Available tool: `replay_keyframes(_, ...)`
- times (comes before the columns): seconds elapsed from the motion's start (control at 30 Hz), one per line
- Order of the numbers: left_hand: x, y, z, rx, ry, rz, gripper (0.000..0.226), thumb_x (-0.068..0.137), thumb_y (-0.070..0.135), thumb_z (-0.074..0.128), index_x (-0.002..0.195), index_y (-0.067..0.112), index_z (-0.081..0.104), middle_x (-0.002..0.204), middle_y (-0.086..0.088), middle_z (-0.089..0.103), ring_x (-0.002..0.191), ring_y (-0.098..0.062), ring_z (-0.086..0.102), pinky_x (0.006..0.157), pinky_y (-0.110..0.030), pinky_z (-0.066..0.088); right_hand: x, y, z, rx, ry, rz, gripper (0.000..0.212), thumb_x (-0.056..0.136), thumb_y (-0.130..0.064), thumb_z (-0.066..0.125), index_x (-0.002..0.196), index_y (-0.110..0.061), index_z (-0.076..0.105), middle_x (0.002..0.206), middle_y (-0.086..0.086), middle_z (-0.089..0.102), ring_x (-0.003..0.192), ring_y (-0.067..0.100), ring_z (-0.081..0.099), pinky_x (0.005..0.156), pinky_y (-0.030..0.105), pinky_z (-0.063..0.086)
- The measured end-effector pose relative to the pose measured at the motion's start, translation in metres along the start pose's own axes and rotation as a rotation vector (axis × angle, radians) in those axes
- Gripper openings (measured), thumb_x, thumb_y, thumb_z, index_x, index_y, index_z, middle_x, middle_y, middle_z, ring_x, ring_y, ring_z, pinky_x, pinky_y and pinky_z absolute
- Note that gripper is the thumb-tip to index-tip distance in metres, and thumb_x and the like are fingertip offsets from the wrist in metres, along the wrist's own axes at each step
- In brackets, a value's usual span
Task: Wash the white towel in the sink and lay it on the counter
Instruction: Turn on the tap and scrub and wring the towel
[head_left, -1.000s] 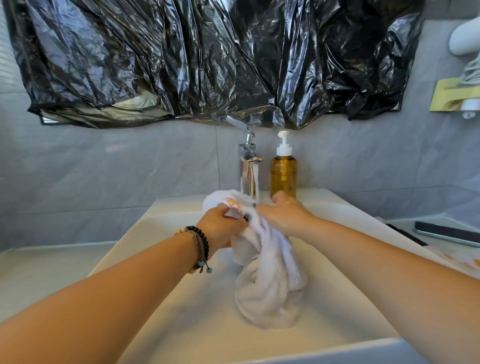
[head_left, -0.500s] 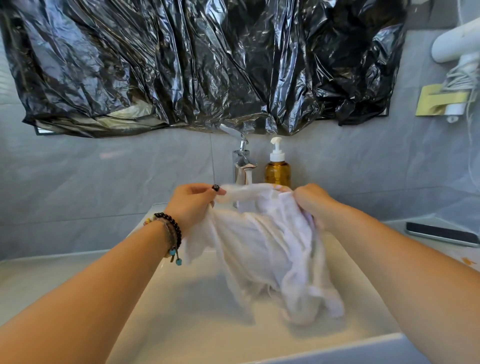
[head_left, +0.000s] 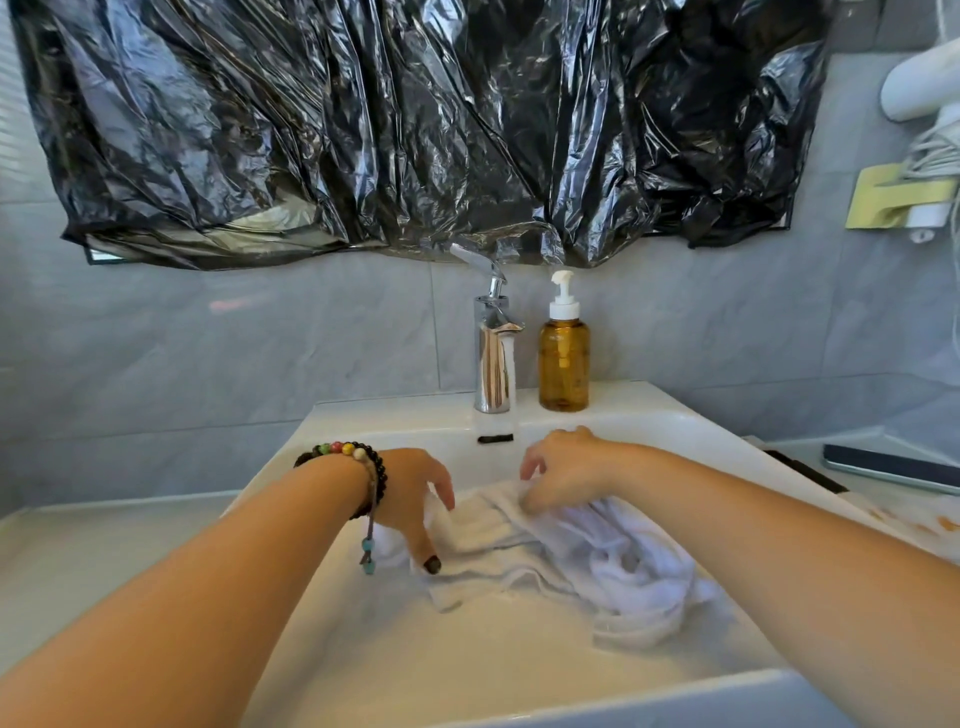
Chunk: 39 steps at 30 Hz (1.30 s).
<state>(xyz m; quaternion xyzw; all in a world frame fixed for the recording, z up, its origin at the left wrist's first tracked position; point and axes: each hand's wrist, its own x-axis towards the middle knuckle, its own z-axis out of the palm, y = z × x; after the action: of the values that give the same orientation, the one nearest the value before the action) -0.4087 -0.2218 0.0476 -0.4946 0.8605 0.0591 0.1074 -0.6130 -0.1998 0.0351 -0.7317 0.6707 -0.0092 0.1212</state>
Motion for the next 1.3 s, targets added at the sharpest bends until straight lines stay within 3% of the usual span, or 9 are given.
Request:
replay_keyframes(0.13, 0.005, -0.007, -0.003, -0.152, 0.198, 0.01, 0.02, 0.085, 0.041, 0.07, 0.089, 0.022, 0.067, 0.079, 0.008, 0.057, 0.082, -0.014, 0.052, 0.067, -0.021, 0.041, 0.001, 0.007, 0.002, -0.006, -0.046, 0.022, 0.045, 0.077, -0.032, 0.07, 0.12, -0.027, 0.057, 0.112, -0.002, 0.054, 0.105, 0.017, 0.044, 0.089, 0.035, 0.051)
replay_keyframes(0.23, 0.005, -0.017, -0.01, -0.439, 0.329, 0.024, 0.022, 0.089, 0.036, 0.067, 0.08, 0.017, 0.066, 0.074, 0.004, 0.06, 0.073, -0.015, 0.054, 0.064, -0.023, 0.042, 0.007, 0.016, -0.003, 0.097, 0.219, 0.039, 0.006, 0.075, -0.014, 0.064, 0.073, -0.019, 0.065, 0.078, 0.001, 0.059, 0.078, 0.021, 0.058, 0.059, 0.024, 0.046)
replay_keyframes(0.33, 0.002, -0.013, -0.014, -0.866, 0.377, 0.068, 0.018, 0.095, 0.028, 0.061, 0.089, 0.011, 0.065, 0.082, -0.003, 0.063, 0.076, -0.018, 0.058, 0.07, -0.029, 0.048, 0.008, 0.03, -0.016, 0.184, 0.435, 0.132, 0.02, 0.074, -0.01, 0.062, 0.057, -0.017, 0.056, 0.065, 0.001, 0.052, 0.07, 0.023, 0.055, 0.051, 0.021, 0.033)
replay_keyframes(0.5, -0.008, 0.002, -0.029, -1.4, 0.589, 0.082, 0.019, 0.101, 0.021, 0.05, 0.104, 0.007, 0.063, 0.088, -0.008, 0.07, 0.077, -0.019, 0.067, 0.071, -0.036, 0.059, -0.002, 0.044, -0.024, 0.183, 0.593, 0.357, 0.005, 0.078, -0.01, 0.06, 0.082, -0.013, 0.062, 0.088, 0.008, 0.06, 0.076, 0.028, 0.054, 0.061, 0.025, 0.041)
replay_keyframes(0.6, -0.017, -0.001, -0.041, -1.596, 0.745, 0.1, 0.02, 0.101, 0.025, 0.05, 0.09, 0.013, 0.062, 0.076, -0.004, 0.067, 0.069, -0.016, 0.065, 0.066, -0.031, 0.055, -0.01, 0.038, -0.025, 0.078, 0.569, 0.347, 0.022, 0.079, -0.01, 0.061, 0.101, -0.014, 0.063, 0.106, 0.008, 0.061, 0.088, 0.029, 0.056, 0.07, 0.029, 0.046)
replay_keyframes(0.77, -0.02, 0.011, -0.039, -1.677, 0.639, 0.114, 0.013, 0.096, 0.024, 0.057, 0.088, 0.014, 0.058, 0.076, -0.008, 0.06, 0.071, -0.022, 0.061, 0.07, -0.035, 0.057, -0.028, -0.033, -0.017, 0.638, 0.334, -0.201, 0.055, 0.069, -0.028, 0.076, 0.119, -0.023, 0.052, 0.105, -0.005, 0.061, 0.097, 0.015, 0.061, 0.083, 0.031, 0.054)
replay_keyframes(0.9, -0.031, 0.021, -0.041, -1.724, 0.416, 0.228, 0.029, 0.077, 0.007, 0.066, 0.102, 0.009, 0.053, 0.089, -0.017, 0.053, 0.081, -0.033, 0.06, 0.066, -0.04, 0.058, -0.019, -0.06, 0.006, 0.668, 0.179, -0.316, 0.079, 0.059, -0.036, 0.084, 0.126, -0.027, 0.044, 0.117, -0.004, 0.059, 0.108, 0.015, 0.06, 0.091, 0.038, 0.053)
replay_keyframes(1.07, -0.048, 0.01, -0.051, -1.529, 0.601, 0.143, 0.067, 0.055, 0.004, 0.07, 0.12, -0.002, 0.051, 0.102, -0.021, 0.062, 0.094, -0.035, 0.065, 0.075, -0.043, 0.057, -0.024, -0.029, 0.001, 0.424, 0.222, -0.248, 0.013, 0.079, -0.011, 0.059, 0.081, -0.024, 0.058, 0.084, -0.004, 0.06, 0.079, 0.012, 0.057, 0.065, 0.018, 0.046)
replay_keyframes(1.3, -0.068, -0.004, -0.081, -1.114, 0.795, -0.062, 0.051, 0.069, 0.027, 0.084, 0.111, 0.009, 0.061, 0.101, -0.01, 0.067, 0.091, -0.026, 0.066, 0.082, -0.04, 0.057, -0.048, -0.027, -0.081, 0.559, 0.583, -0.147, 0.01, 0.065, -0.017, 0.06, 0.066, -0.008, 0.06, 0.065, 0.007, 0.046, 0.061, 0.016, 0.039, 0.051, 0.026, 0.027)
